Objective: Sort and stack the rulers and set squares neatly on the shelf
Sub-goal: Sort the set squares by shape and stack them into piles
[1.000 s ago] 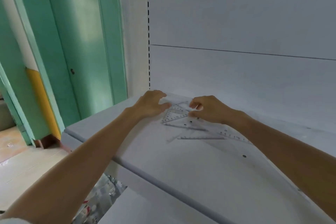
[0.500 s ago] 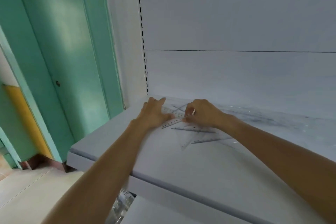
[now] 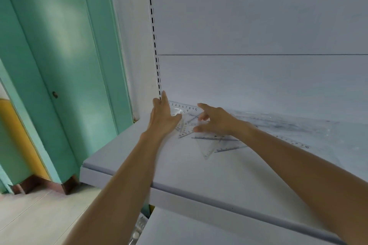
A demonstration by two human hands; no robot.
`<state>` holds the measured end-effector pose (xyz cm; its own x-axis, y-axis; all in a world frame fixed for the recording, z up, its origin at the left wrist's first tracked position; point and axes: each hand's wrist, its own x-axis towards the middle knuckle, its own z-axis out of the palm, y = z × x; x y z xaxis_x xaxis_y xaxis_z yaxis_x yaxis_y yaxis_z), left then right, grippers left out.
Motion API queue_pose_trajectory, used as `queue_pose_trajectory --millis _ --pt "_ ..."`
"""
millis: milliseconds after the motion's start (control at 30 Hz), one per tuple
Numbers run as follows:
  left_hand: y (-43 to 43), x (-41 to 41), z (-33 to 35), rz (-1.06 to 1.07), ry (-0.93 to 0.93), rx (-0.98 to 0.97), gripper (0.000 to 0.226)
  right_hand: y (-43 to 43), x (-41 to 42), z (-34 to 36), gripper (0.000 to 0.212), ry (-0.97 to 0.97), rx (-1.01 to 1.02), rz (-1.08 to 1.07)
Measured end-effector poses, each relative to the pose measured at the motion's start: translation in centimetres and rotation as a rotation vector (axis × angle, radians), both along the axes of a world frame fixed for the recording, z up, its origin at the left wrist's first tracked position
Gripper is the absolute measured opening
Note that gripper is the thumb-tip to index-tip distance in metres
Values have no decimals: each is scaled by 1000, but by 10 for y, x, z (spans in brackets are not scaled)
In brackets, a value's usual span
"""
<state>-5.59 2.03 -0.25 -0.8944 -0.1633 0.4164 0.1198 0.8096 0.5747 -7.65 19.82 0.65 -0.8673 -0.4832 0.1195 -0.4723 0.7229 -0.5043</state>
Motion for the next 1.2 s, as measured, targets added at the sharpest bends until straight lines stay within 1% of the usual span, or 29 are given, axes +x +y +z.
queue_pose_trajectory --millis 100,200,333,400,500,567,633,700,733,767,833,900,967,1067,1133,1200 --pt "0 1 0 10 33 2 90 -7 3 2 89 75 18 -26" --pt "5 3 2 7 52 13 90 -9 7 7 94 8 -1 -39" --pt "9 4 4 97 165 57 79 -7 5 8 96 -38 -7 -18" --pt "11 9 3 112 163 78 76 -8 4 10 96 -58 7 -31" --pt "7 10 1 159 151 108 75 -13 2 12 104 -116 57 -38" --pt "6 8 3 205 155 124 66 -14 2 15 108 -170 54 -36" --pt "5 9 4 250 189 105 53 -13 2 16 108 -180 49 -46" --pt "2 9 5 294 262 126 46 -12 3 18 97 -168 41 -54" --pt "0 9 6 310 298 157 45 -12 4 20 86 -167 45 -49" --pt "-1 8 6 315 316 192 46 -13 5 22 71 -163 61 -35" --pt "-1 7 6 289 295 245 65 -16 8 26 37 -141 84 -14" --pt "2 8 6 261 272 244 84 -19 8 29 17 -107 7 -33" --pt "3 8 4 234 296 216 86 -20 8 30 9 -65 -96 -67" --pt "4 9 5 168 350 237 78 -20 12 27 8 6 -228 -126" --pt "7 9 5 88 352 285 76 -16 18 26 2 101 -278 -150" --pt "10 9 6 50 329 310 73 -5 26 27 4 196 -284 -177"
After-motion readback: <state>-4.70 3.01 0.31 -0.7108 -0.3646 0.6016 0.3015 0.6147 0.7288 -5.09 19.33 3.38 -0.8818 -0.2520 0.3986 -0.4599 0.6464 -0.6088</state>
